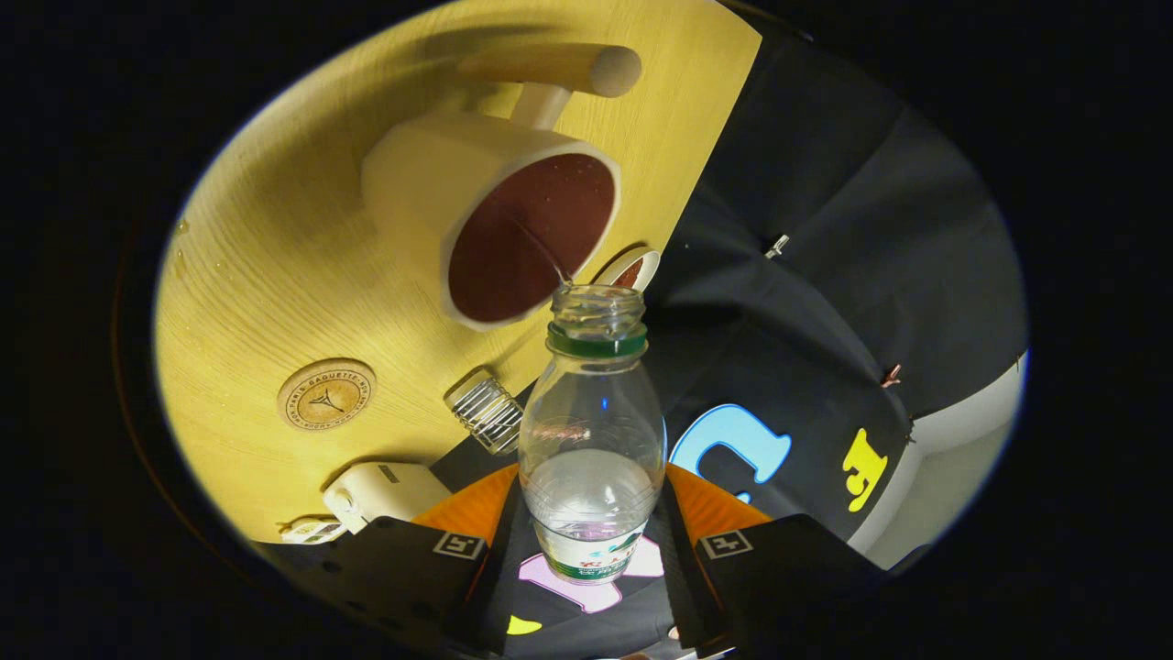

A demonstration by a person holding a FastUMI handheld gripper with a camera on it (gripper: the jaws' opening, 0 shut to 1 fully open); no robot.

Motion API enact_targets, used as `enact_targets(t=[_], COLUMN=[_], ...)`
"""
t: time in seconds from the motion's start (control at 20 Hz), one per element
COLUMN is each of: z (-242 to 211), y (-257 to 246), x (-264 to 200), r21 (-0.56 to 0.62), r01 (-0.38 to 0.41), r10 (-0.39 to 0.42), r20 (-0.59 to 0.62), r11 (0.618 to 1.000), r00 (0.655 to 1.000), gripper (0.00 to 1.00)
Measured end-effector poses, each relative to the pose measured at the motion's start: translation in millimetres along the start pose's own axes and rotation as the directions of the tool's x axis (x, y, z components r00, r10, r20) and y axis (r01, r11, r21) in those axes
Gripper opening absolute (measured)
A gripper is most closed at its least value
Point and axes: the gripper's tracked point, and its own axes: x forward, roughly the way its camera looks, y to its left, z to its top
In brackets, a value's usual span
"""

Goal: Take the bottle from table, then pour the juice into the cup, finally place the bottle on the coaster

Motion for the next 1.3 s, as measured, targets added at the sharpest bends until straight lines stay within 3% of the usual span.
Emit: enact_targets(t=[0.45, 1.3], z=[3, -6], y=[-6, 1], x=[-2, -16], r21=[-0.048, 0.020], r01=[0.016, -0.026], r10=[-0.015, 0.026], r20=[0.017, -0.017], r11=[0.999, 0.999], r00=[1.000, 1.000], gripper=[0.70, 0.70])
